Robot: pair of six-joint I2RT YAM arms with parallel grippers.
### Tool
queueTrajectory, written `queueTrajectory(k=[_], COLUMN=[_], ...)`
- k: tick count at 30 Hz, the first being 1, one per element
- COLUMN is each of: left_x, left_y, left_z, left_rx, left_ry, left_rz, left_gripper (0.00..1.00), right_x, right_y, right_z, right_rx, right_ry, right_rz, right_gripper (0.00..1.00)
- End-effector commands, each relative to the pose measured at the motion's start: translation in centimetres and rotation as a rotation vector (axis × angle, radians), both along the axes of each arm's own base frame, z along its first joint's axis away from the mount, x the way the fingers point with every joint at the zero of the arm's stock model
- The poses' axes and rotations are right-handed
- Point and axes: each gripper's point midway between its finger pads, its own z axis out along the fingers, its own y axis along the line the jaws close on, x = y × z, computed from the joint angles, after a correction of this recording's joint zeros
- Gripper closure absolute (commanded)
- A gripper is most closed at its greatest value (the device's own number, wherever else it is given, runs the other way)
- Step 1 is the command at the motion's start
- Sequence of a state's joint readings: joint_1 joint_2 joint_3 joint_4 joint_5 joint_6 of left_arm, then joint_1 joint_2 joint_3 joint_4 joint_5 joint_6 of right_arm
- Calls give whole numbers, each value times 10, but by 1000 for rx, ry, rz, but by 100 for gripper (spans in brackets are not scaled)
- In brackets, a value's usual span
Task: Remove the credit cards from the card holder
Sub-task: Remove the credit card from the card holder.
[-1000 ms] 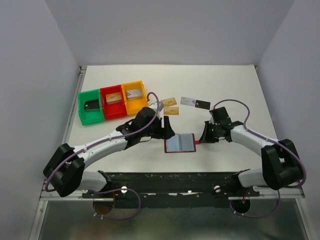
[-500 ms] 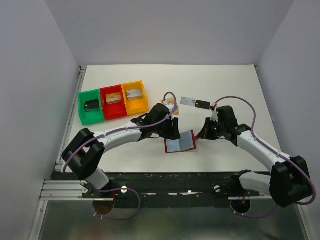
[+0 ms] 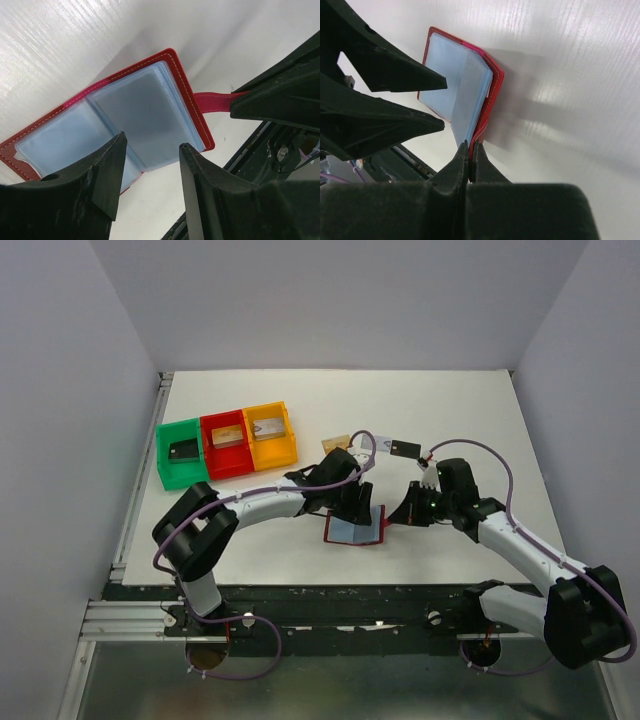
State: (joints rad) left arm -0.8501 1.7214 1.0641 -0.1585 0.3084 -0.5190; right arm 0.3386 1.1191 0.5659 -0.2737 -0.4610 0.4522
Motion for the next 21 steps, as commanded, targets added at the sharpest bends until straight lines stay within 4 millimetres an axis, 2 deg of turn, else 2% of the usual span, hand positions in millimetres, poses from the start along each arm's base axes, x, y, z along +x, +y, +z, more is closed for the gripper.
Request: queueTrajectory(k=[1, 10, 21], left_x=[-4, -5, -5], left_y=[-6, -11, -13], left_z=[0, -6, -9], left_rx=[8, 31, 41], left_ry=[6, 8, 8], left_rz=[-40, -58, -64], left_gripper=[41, 36, 32], right_x=[1, 4, 4], right_y=[7, 12, 15], right_z=[12, 26, 29], right_rx=[49, 81, 90], right_ry=[-42, -63, -61], right_rz=[26, 41, 51], right_gripper=[100, 100, 100])
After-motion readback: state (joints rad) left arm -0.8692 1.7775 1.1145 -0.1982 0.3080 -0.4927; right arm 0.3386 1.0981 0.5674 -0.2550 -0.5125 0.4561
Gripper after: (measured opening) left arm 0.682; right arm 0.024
